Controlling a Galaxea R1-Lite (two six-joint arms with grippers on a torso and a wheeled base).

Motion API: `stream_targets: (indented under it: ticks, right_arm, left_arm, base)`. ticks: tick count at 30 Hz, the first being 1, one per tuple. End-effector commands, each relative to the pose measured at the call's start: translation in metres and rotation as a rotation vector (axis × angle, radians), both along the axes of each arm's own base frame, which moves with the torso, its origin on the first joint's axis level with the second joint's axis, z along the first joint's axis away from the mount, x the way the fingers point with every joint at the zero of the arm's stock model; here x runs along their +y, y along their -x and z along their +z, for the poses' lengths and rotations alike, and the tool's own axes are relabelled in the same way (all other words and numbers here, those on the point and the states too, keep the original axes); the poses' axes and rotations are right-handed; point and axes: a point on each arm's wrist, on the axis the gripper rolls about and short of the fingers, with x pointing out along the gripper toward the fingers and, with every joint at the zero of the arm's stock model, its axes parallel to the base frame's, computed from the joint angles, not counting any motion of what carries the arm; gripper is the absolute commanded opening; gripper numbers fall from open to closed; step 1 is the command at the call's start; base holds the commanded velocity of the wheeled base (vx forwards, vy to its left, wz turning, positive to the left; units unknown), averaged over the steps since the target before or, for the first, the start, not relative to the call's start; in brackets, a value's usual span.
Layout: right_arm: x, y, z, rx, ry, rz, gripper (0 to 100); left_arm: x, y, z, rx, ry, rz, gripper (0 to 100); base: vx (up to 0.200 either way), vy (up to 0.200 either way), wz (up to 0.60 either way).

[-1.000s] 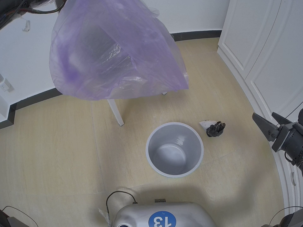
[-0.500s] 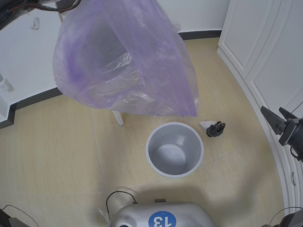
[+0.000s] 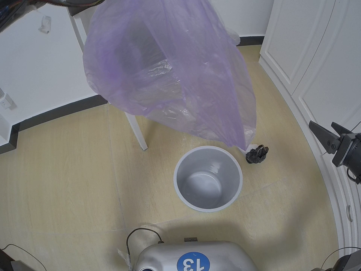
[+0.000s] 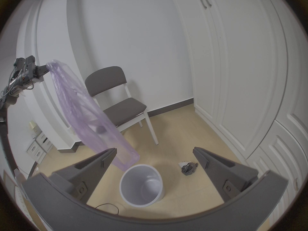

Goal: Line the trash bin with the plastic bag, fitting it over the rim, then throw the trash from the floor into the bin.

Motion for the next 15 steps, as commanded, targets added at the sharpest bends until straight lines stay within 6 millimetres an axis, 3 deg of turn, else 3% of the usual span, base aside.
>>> stream_targets:
  ticks: [1,15]
  right_arm:
    - [0.008,-0.013,-0.017,0.076,0.040,0.018,100]
    - [0.022,-0.037,-0.032,0.172,-0.032,0.016,100]
  left_arm:
    - [-0.012,0.001,-0.002,0.002,-0.001,-0.033,0]
    - [-0.018,0.018,0.002,-0.020,0.008,-0.103,0]
  base:
    - [0.000,0.000,0.00]
    - [0.000,0.000,0.00]
